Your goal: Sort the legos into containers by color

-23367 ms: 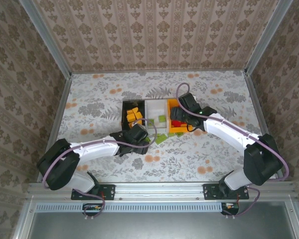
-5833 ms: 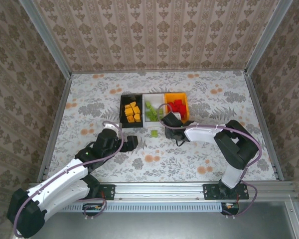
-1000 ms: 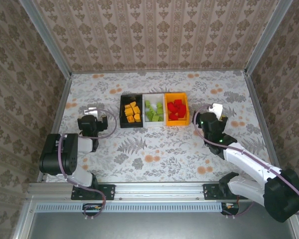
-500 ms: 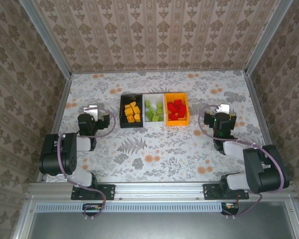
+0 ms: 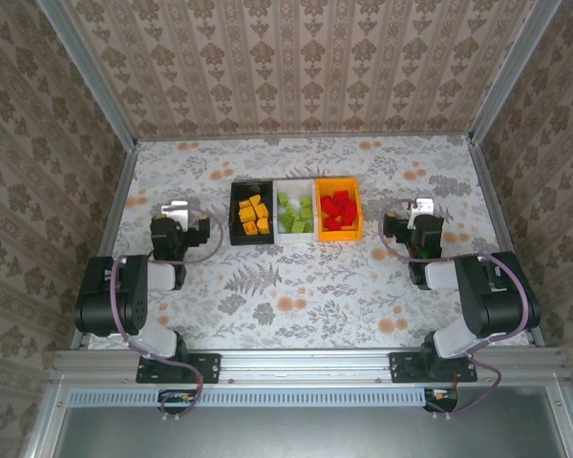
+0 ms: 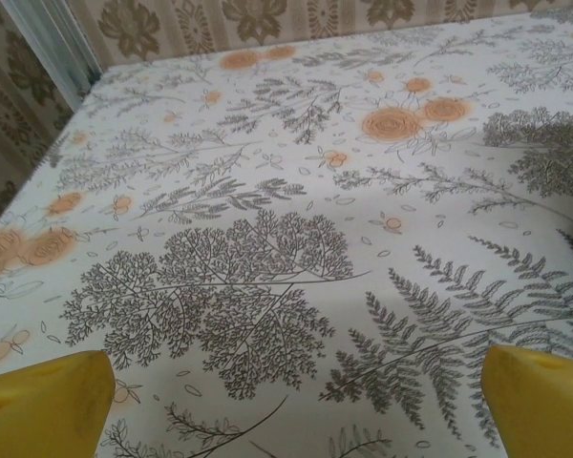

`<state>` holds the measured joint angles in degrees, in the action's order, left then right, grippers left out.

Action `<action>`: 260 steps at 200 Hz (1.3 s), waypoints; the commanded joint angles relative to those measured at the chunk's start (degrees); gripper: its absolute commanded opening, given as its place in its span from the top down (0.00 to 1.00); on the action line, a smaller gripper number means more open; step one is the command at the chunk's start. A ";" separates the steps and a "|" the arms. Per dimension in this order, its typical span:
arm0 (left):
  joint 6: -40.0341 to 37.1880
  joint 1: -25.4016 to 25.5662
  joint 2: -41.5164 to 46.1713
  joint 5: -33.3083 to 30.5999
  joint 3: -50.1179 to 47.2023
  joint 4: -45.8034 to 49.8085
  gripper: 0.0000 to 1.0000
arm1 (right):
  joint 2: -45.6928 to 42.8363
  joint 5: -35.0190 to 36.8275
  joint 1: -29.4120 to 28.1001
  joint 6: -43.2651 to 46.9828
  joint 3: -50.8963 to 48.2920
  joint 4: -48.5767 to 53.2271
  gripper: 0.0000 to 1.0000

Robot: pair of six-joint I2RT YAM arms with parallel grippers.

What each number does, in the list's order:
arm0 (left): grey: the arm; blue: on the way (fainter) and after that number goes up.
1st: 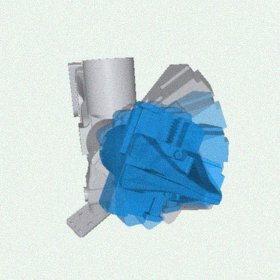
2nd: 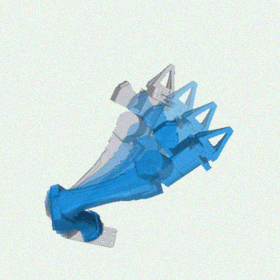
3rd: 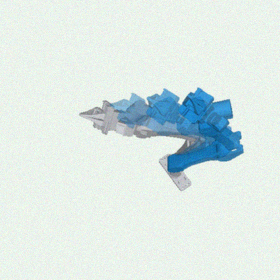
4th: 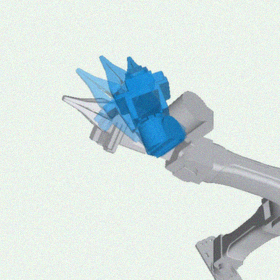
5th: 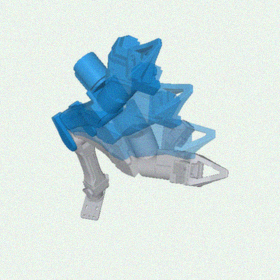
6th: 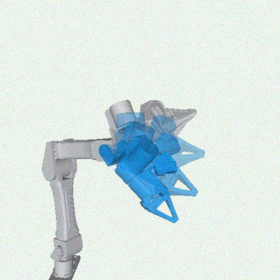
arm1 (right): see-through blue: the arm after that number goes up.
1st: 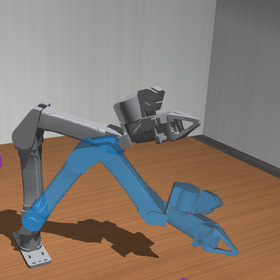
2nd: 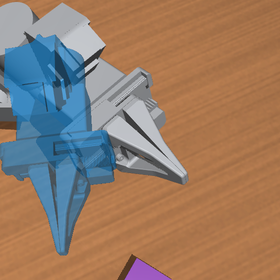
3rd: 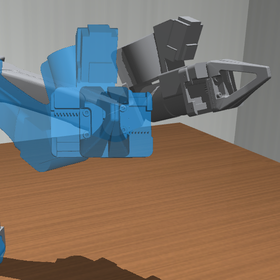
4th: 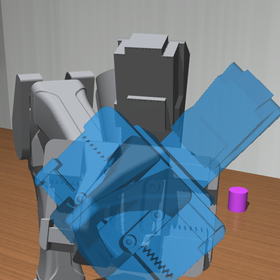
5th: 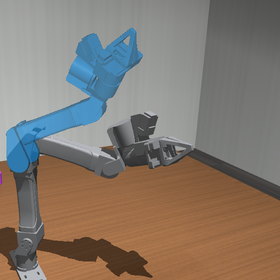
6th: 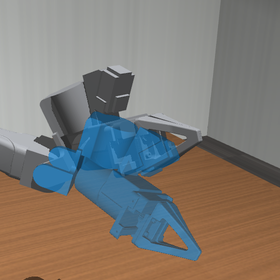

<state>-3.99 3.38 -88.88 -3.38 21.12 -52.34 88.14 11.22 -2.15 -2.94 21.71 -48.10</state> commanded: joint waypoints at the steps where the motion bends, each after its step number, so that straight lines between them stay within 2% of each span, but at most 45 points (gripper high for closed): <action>1: -1.06 1.75 0.16 -7.16 -0.64 -2.97 0.00 | -0.51 -0.61 -0.31 0.28 0.80 -2.37 0.00; 13: 0.51 0.81 0.15 -7.88 0.61 -0.57 0.00 | -0.48 -0.50 -0.31 0.31 0.87 -2.48 0.00; 51: 1.52 -1.33 0.42 -2.94 1.46 1.36 0.00 | -0.35 -0.50 -0.33 0.30 0.87 -2.43 0.00; 83: 1.36 -1.32 0.41 -2.86 1.49 1.36 0.00 | -0.36 -0.55 -0.31 0.30 0.87 -2.43 0.00; 107: -0.11 1.70 0.00 -9.64 -0.22 -2.42 0.00 | -0.38 -0.52 -0.31 0.30 0.88 -2.36 0.00; 124: -0.32 2.11 0.01 -10.35 -0.36 -3.18 0.00 | -0.41 -0.55 -0.31 0.30 0.97 -2.34 0.00; 131: -0.79 1.37 0.09 -7.26 -0.10 -2.33 0.00 | -0.41 -0.60 -0.31 0.30 0.99 -2.35 0.00; 142: -1.94 -0.97 0.77 4.71 0.67 0.46 0.00 | -0.41 -0.61 -0.31 0.30 1.01 -2.27 0.00; 157: -0.57 -3.64 0.54 10.04 1.30 1.28 0.00 | -0.41 -0.53 -0.31 0.30 0.99 -2.34 0.00; 163: -0.08 -3.55 0.44 8.60 1.71 1.91 0.00 | -0.40 -0.54 -0.30 0.30 0.96 -2.29 0.00; 175: 0.73 -1.49 0.63 -0.51 1.66 2.14 0.00 | -0.39 -0.60 -0.31 0.30 0.98 -2.31 0.00; 187: 0.35 2.40 -0.16 -13.17 -0.88 -4.43 0.00 | -0.40 -0.51 -0.31 0.30 0.96 -2.35 0.00; 195: -1.72 4.75 -0.79 -15.77 -2.87 -9.66 0.00 | -0.39 -0.55 -0.33 0.30 0.96 -2.35 0.00; 201: -2.32 4.51 -1.19 -14.96 -4.22 -12.56 0.00 | -0.39 -0.53 -0.31 0.30 0.99 -2.33 0.00; 225: -2.42 4.72 -1.12 -14.85 -4.36 -12.50 0.00 | -0.37 -0.59 -0.31 0.30 0.96 -2.34 0.00; 233: -2.57 4.08 -0.85 -12.29 -3.41 -10.08 0.00 | -0.37 -0.59 -0.31 0.30 0.98 -2.35 0.00; 243: -3.10 0.94 0.79 1.38 -1.63 -3.59 0.00 | -0.41 -0.59 -0.31 0.30 0.96 -2.34 0.00; 246: -3.01 0.21 1.12 3.70 -1.46 -2.68 0.00 | -0.34 -0.59 -0.31 0.28 0.96 -2.35 0.00; 260: -3.46 0.53 0.26 2.90 -2.22 -5.98 0.00 | -0.38 -0.59 -0.31 0.30 0.97 -2.35 0.00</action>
<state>-5.61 5.17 -89.12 -8.25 18.00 -58.15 88.14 11.22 -2.17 -2.94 21.71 -48.73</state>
